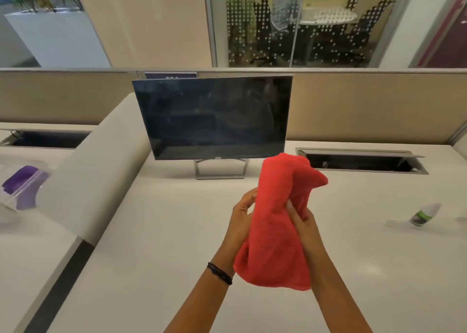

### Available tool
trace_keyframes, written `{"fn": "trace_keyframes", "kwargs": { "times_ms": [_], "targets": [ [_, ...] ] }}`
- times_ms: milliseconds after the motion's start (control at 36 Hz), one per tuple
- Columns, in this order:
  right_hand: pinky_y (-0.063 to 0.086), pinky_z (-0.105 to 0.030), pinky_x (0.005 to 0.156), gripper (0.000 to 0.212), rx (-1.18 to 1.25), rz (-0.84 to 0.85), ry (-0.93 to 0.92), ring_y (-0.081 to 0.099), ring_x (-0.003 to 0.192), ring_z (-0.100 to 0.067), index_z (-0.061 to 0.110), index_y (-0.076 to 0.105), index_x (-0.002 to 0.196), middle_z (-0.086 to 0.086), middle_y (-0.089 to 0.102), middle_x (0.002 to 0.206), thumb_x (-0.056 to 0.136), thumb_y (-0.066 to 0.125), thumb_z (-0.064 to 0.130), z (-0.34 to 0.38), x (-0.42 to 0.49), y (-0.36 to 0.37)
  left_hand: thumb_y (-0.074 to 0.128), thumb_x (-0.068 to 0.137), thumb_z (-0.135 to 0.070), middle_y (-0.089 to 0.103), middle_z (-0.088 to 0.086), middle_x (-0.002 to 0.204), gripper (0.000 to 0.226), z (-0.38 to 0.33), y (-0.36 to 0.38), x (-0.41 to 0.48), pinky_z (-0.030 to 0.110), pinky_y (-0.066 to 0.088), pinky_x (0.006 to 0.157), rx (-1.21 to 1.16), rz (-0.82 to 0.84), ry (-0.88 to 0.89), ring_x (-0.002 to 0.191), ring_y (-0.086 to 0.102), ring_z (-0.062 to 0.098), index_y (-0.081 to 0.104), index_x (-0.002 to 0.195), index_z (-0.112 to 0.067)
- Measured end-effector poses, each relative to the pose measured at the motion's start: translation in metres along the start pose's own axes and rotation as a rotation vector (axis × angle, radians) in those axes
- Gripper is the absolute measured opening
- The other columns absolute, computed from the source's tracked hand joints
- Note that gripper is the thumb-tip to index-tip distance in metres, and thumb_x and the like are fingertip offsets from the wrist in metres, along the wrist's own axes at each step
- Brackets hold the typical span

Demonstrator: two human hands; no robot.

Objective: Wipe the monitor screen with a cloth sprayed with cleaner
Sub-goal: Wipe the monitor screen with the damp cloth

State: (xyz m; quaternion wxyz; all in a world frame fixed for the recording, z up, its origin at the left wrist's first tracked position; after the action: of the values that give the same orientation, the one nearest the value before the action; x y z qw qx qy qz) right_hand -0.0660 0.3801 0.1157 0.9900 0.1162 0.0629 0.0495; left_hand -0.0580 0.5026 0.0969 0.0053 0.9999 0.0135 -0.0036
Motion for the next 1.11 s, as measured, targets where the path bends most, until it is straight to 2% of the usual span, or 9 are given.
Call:
{"fn": "trace_keyframes", "kwargs": {
  "times_ms": [111,194,306,389,444,528,833,944,1111],
  "targets": [
    [0.056,-0.028,0.061,0.033,-0.039,0.018,-0.065,0.069,0.07,-0.02,0.018,0.067,0.092,-0.002,0.071,0.075,0.074,0.062,0.046,-0.005,-0.005,0.035,0.066,0.076,-0.037,0.057,-0.01,0.058,0.022,0.007,-0.026,-0.001,0.026,0.049,0.059,0.167,-0.023,0.098,0.06,0.05,0.009,0.059,0.055,-0.033],
    [0.058,-0.031,0.065,0.029,-0.044,-0.017,-0.082,0.07,0.077,-0.024,0.026,0.068,0.092,-0.004,0.072,0.083,0.072,0.062,0.046,-0.01,-0.005,0.053,0.061,0.084,-0.028,0.053,-0.003,0.061,0.028,0.013,-0.047,0.004,0.034,0.047,0.065,0.169,-0.076,0.11,0.065,0.047,0.018,0.054,0.056,-0.029],
    [0.056,-0.026,0.06,0.026,-0.018,-0.062,-0.045,0.071,0.076,-0.025,0.024,0.068,0.088,-0.003,0.073,0.08,0.071,0.064,0.043,-0.017,0.0,0.067,0.051,0.092,-0.019,0.061,-0.016,0.059,0.035,0.019,-0.067,0.017,0.016,0.048,0.055,0.003,0.024,0.047,0.056,0.053,-0.001,0.061,0.062,-0.035],
    [0.056,-0.026,0.059,0.023,0.018,-0.065,0.008,0.071,0.077,-0.025,0.027,0.072,0.084,-0.004,0.074,0.082,0.069,0.064,0.044,-0.024,0.009,0.074,0.05,0.093,-0.019,0.068,-0.018,0.071,0.031,0.024,-0.079,0.024,0.013,0.05,0.059,-0.012,0.083,0.015,0.064,0.061,-0.003,0.066,0.076,-0.039],
    [0.058,-0.03,0.06,0.031,0.056,-0.094,0.047,0.071,0.08,-0.027,0.024,0.069,0.09,-0.006,0.074,0.085,0.068,0.064,0.045,-0.028,0.017,0.076,0.053,0.091,-0.029,0.07,-0.014,0.094,0.016,0.027,-0.091,0.026,0.02,0.055,0.071,-0.038,0.178,-0.026,0.086,0.066,0.004,0.065,0.1,-0.036],
    [0.059,-0.034,0.062,0.039,0.08,-0.159,0.081,0.071,0.081,-0.028,0.019,0.064,0.099,-0.007,0.074,0.089,0.069,0.064,0.045,-0.031,0.032,0.079,0.054,0.09,-0.037,0.062,0.003,0.121,0.037,0.039,-0.123,0.04,0.039,0.052,0.093,-0.029,0.284,-0.077,0.112,0.06,0.023,0.054,0.119,-0.015],
    [0.054,-0.018,0.054,0.006,-0.092,-0.216,-0.1,0.069,0.07,-0.007,0.026,0.066,0.085,0.008,0.073,0.08,0.08,0.07,0.024,-0.015,0.122,0.104,0.046,0.096,-0.02,0.064,0.002,0.113,0.018,-0.018,-0.259,0.152,0.025,0.049,0.088,0.148,-0.274,0.218,0.105,0.06,0.013,0.061,0.102,-0.025],
    [0.049,-0.007,0.058,0.016,-0.334,-0.166,-0.336,0.063,0.074,0.005,0.037,0.06,0.085,0.02,0.067,0.077,0.082,0.068,0.024,0.002,0.162,0.135,0.042,0.097,-0.017,0.059,-0.002,0.114,0.023,-0.057,-0.293,0.198,0.0,0.042,0.081,0.343,-0.413,0.379,0.1,0.055,-0.001,0.06,0.111,-0.015],
    [0.051,-0.026,0.08,0.025,-0.631,-0.103,-0.774,0.062,0.088,-0.012,0.013,0.06,0.107,-0.001,0.067,0.1,0.084,0.067,0.008,0.026,0.223,0.195,0.045,0.096,-0.016,0.053,0.008,0.126,0.028,-0.093,-0.332,0.26,-0.003,0.035,0.088,0.516,-0.497,0.504,0.113,0.049,0.011,0.055,0.12,-0.006]
  ]
}}
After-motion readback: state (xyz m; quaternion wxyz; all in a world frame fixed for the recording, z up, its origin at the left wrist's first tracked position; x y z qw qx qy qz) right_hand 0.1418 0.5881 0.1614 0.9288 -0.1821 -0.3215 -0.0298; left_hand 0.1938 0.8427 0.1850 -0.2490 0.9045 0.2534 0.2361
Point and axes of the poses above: each hand's wrist, its own x-axis towards the middle knuckle, its own y-axis out of the palm, z = x × y, the point moved 1 cm from there along x, towards the middle knuckle
